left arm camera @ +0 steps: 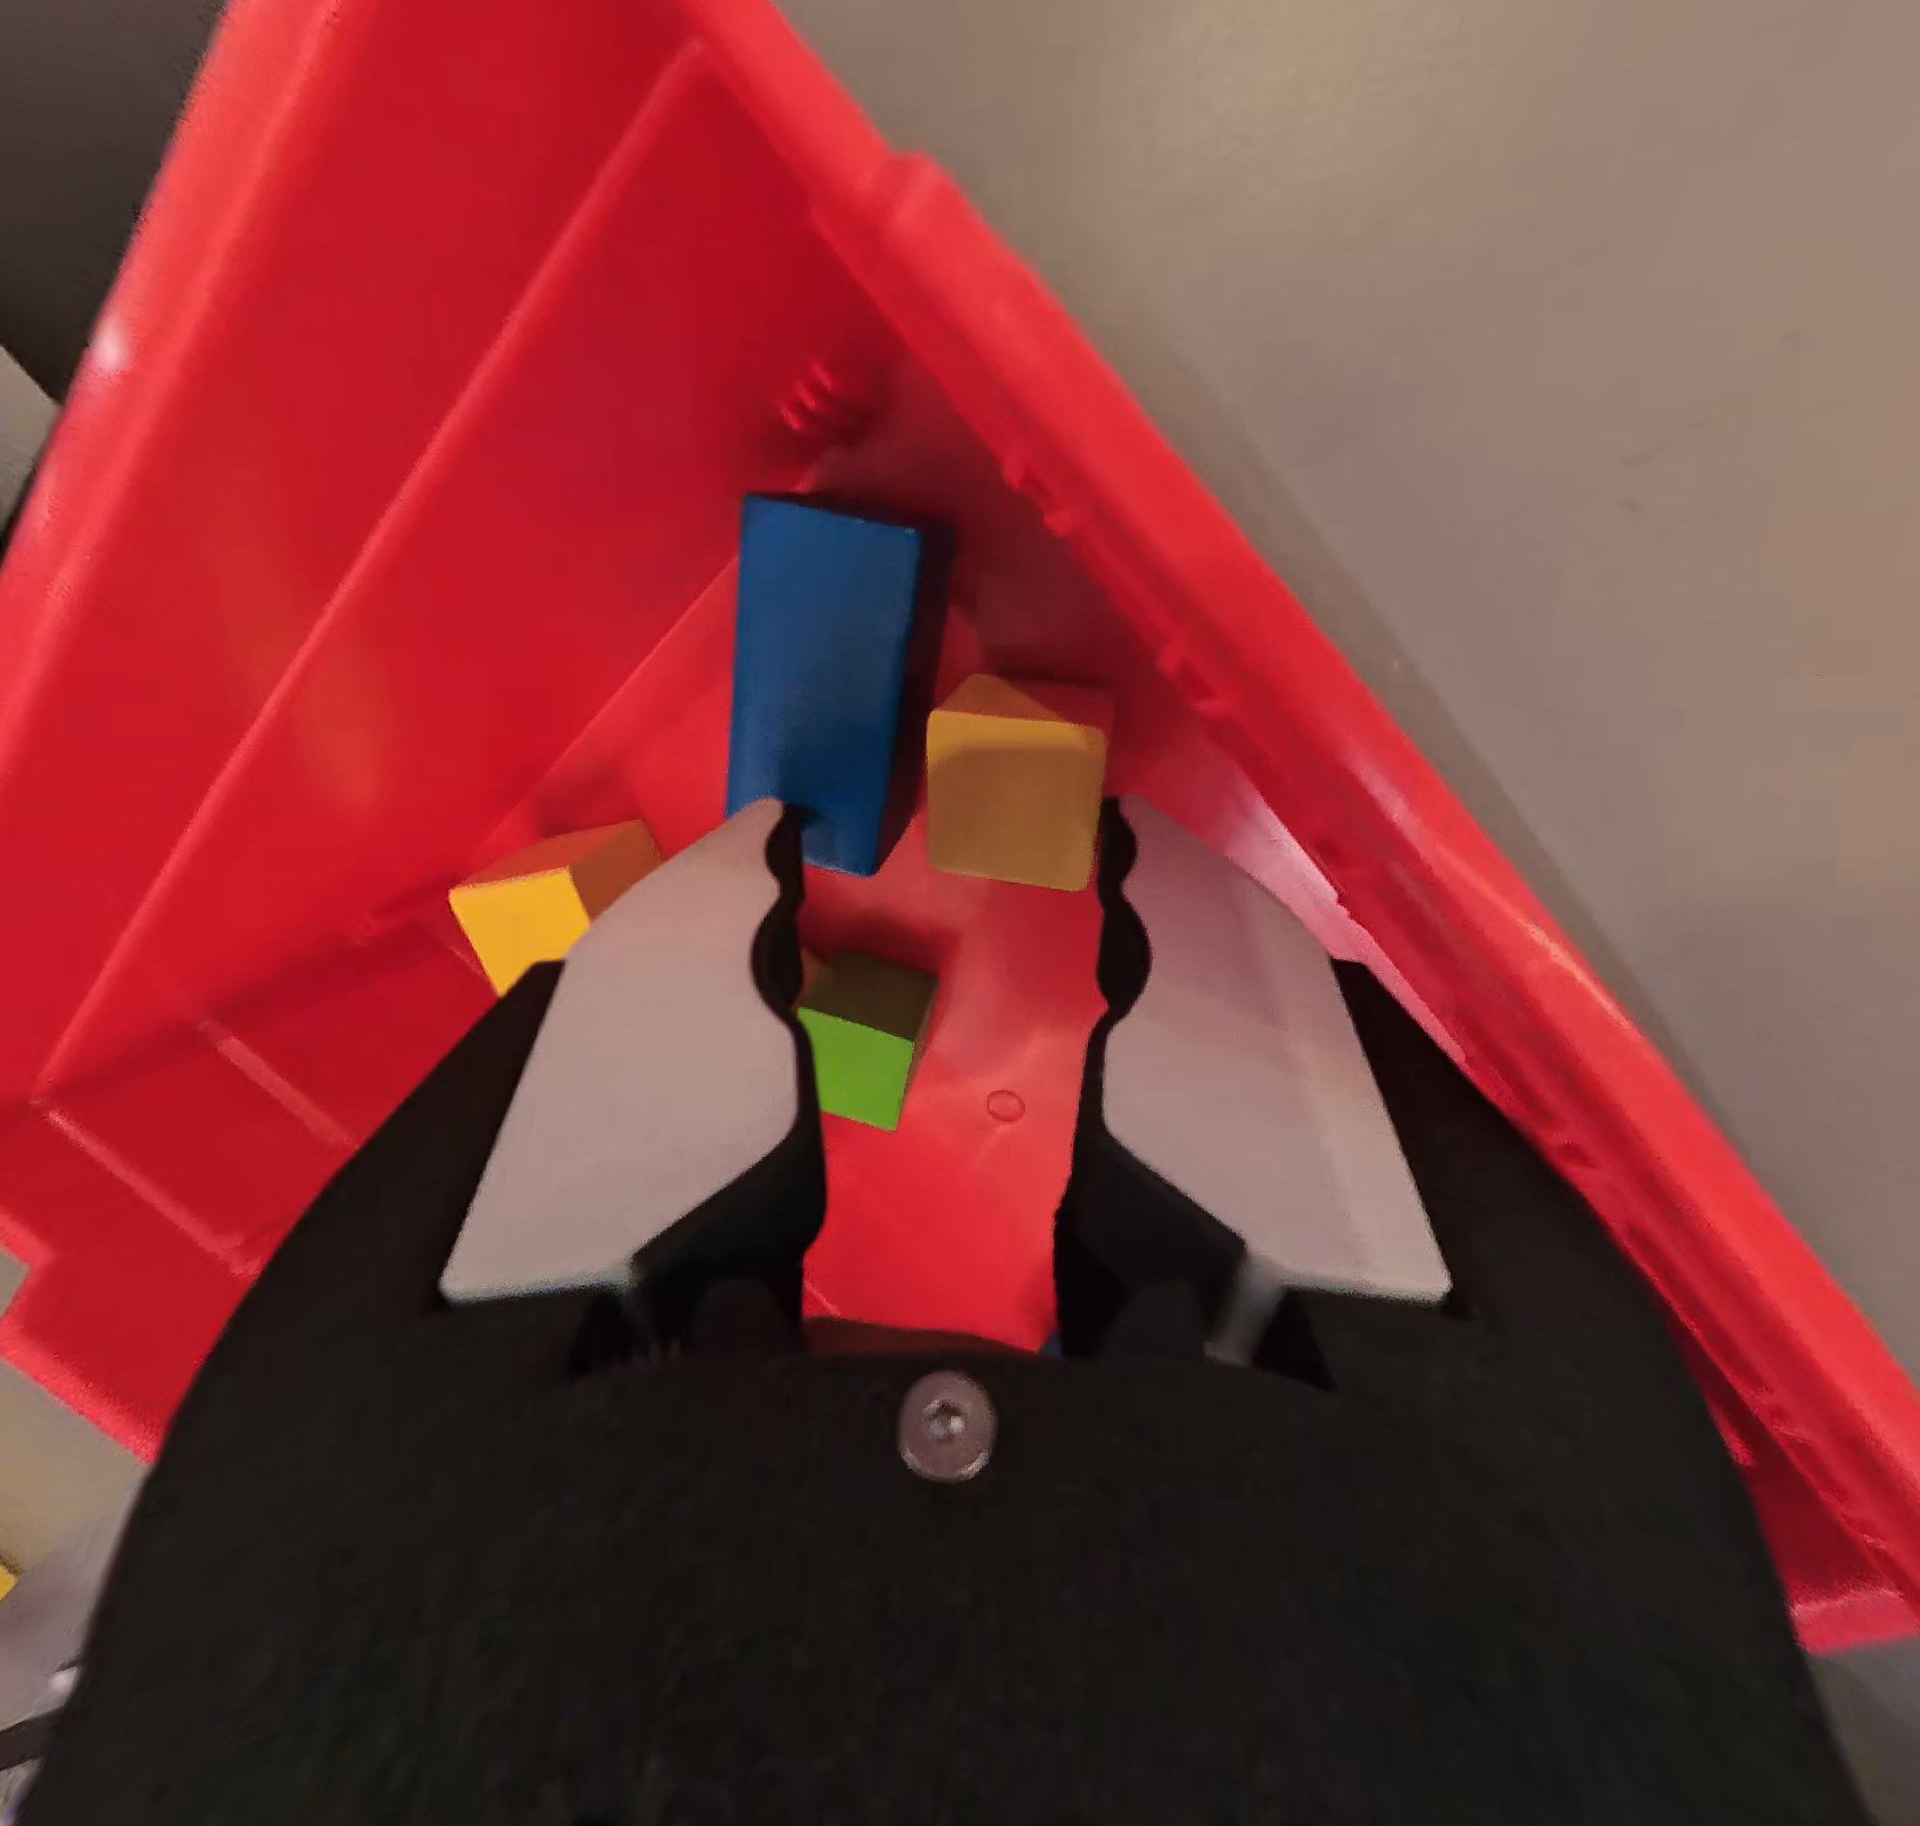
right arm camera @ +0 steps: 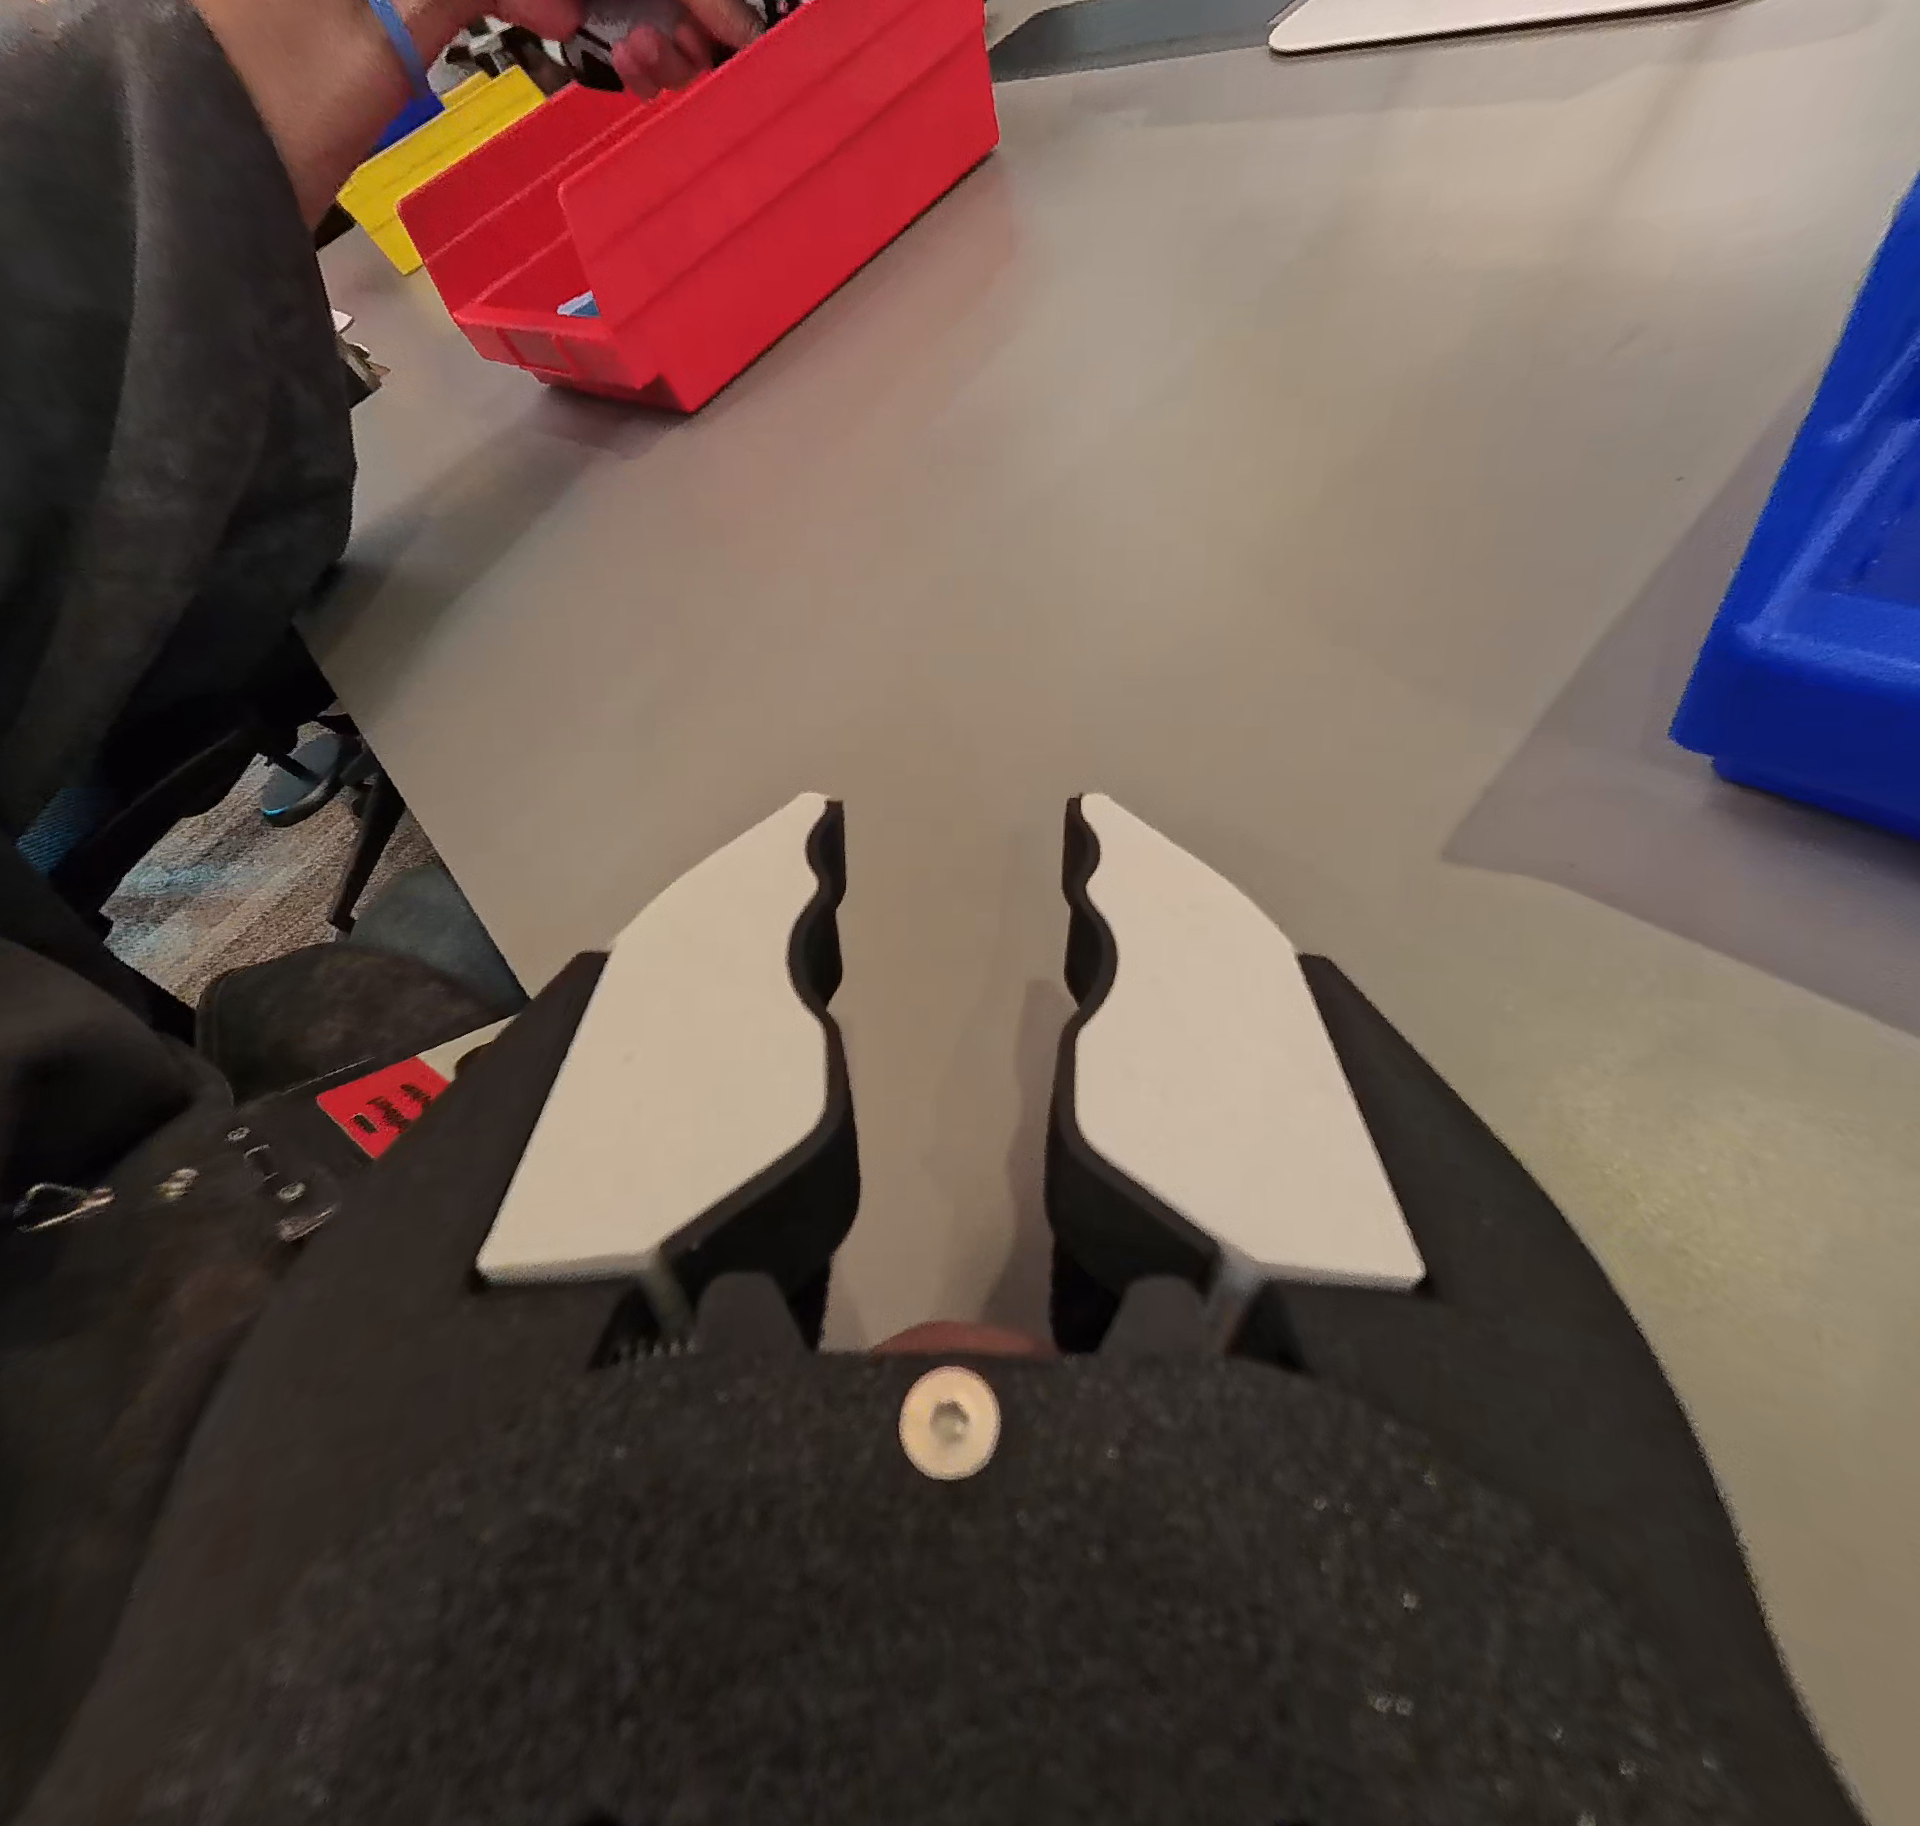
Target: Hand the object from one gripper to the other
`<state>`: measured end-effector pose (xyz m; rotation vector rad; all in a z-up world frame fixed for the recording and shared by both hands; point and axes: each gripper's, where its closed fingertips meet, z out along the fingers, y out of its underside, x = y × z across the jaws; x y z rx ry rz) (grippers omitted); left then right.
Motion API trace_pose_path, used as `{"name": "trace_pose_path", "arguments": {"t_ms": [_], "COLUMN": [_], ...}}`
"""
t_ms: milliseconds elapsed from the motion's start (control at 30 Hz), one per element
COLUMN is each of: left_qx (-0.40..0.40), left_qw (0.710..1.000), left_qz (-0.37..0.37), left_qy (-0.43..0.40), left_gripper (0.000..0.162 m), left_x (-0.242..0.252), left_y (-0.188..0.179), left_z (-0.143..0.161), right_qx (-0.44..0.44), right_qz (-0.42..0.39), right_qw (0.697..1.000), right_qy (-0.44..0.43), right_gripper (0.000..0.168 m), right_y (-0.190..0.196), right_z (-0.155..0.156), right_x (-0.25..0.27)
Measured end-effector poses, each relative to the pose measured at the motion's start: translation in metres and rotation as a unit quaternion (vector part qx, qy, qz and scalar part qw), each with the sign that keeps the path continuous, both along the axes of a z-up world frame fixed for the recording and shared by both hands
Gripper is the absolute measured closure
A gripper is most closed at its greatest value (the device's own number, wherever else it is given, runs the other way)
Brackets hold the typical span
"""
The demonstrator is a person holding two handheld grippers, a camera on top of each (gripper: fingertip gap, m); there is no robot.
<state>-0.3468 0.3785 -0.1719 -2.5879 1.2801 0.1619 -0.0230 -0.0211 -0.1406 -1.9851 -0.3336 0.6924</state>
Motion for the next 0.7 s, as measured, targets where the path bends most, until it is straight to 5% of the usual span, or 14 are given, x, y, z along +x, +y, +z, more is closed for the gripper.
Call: {"name": "trace_pose_path", "arguments": {"t_ms": [700], "left_qx": [-0.012], "left_qw": [1.000], "left_qz": [0.001], "left_qy": [-0.023], "left_gripper": [0.115], "left_x": [0.008], "left_y": [-0.014], "left_z": [0.002], "right_qx": [-0.021], "right_qz": [0.011], "right_qw": [1.000], "right_qy": [0.010], "right_gripper": [0.128], "right_y": [-0.002], "right_z": [-0.004], "right_x": [-0.008]}}
